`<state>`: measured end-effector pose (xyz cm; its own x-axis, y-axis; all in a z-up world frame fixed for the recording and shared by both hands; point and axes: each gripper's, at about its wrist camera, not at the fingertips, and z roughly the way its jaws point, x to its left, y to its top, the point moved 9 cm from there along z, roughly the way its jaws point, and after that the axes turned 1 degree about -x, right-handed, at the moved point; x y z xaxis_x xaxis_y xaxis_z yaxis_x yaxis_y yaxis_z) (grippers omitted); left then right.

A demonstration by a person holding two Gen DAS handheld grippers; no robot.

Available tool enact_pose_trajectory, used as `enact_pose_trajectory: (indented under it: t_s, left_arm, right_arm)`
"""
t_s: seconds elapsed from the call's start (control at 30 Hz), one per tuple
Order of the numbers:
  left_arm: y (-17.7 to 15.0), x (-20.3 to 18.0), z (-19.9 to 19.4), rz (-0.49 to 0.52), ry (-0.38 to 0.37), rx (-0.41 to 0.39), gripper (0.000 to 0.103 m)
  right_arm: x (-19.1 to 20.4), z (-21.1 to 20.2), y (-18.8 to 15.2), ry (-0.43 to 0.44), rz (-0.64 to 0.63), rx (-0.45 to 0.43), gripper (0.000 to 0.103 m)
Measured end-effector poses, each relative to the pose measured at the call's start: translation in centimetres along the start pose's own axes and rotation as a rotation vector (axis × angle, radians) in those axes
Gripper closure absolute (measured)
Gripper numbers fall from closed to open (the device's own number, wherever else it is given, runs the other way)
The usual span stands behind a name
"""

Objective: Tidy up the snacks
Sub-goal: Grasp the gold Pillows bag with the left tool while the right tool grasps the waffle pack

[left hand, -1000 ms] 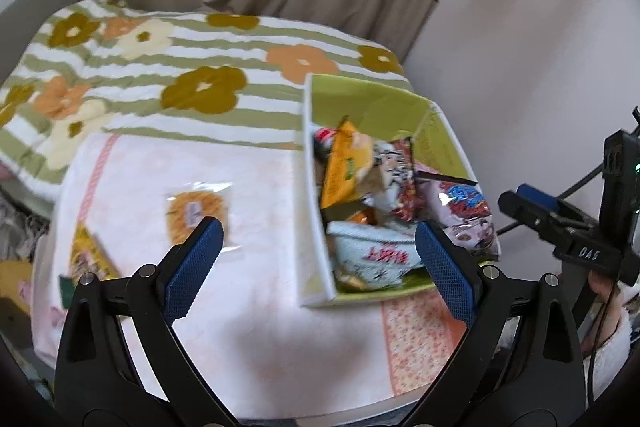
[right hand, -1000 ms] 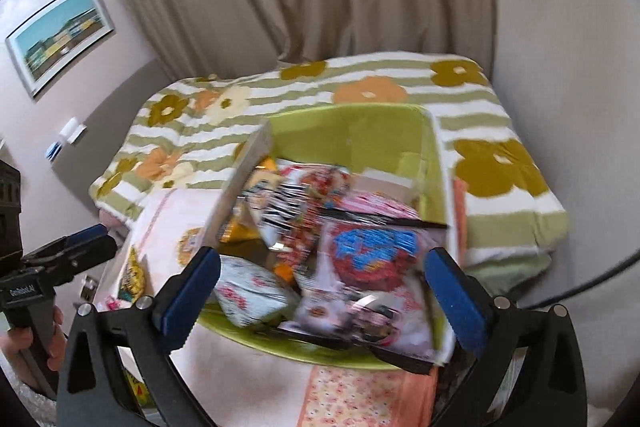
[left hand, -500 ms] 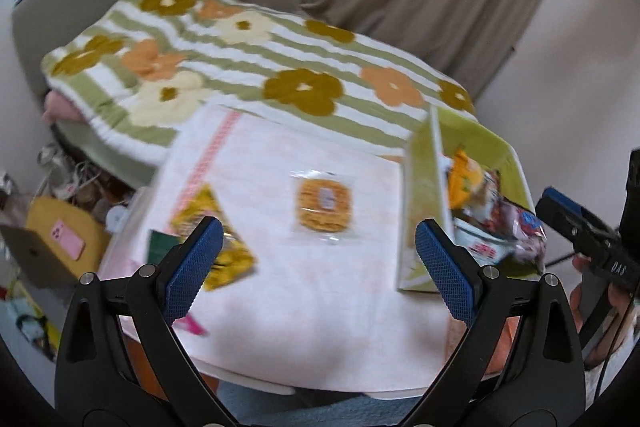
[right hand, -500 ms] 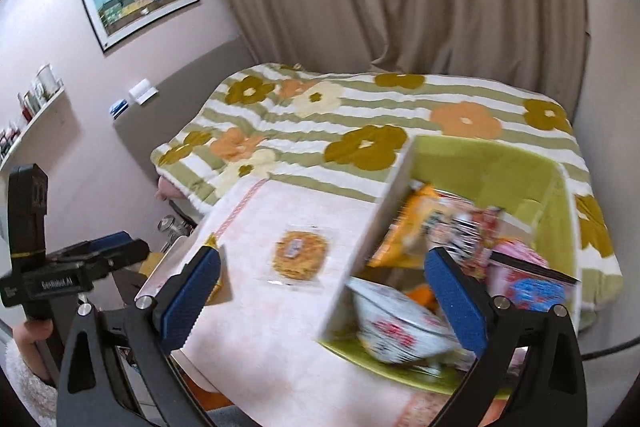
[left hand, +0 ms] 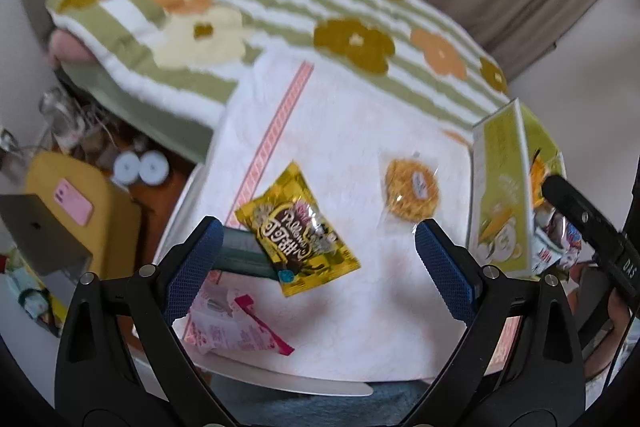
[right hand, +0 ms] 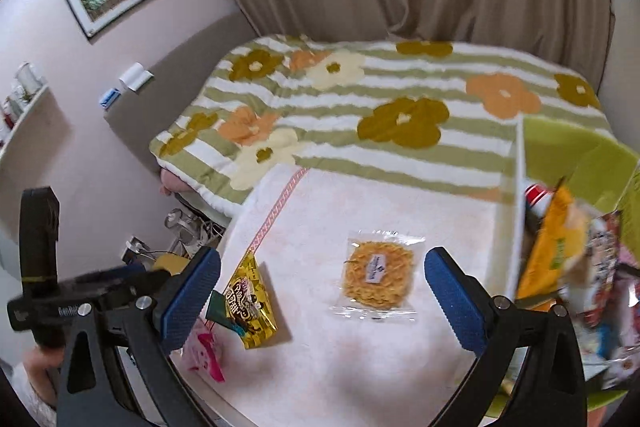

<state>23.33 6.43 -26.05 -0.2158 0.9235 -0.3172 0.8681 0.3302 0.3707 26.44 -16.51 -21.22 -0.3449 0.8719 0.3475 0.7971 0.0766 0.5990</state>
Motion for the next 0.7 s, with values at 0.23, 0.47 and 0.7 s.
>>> enact_pose_trajectory:
  t_s: [0.23, 0.47, 0.7]
  left_arm:
    - [-1.6, 1.0, 6.3, -0.072, -0.046, 0.141, 0.007]
    - [-2.2, 0.9, 10.9, -0.104, 0.009, 0.210, 0.007]
    - [-3.0, 1.4, 13.9, -0.084, 0.122, 0.247, 0.007]
  right_arm:
    - [-1.8, 5.9, -2.5, -0.083, 0.082, 0.121, 0.001]
    - [-4.9, 10.5, -4.1, -0.130, 0.076, 0.216, 0.001]
    - [-6.5, 13.1, -5.3, -0.128, 0.087, 0.263, 0.001]
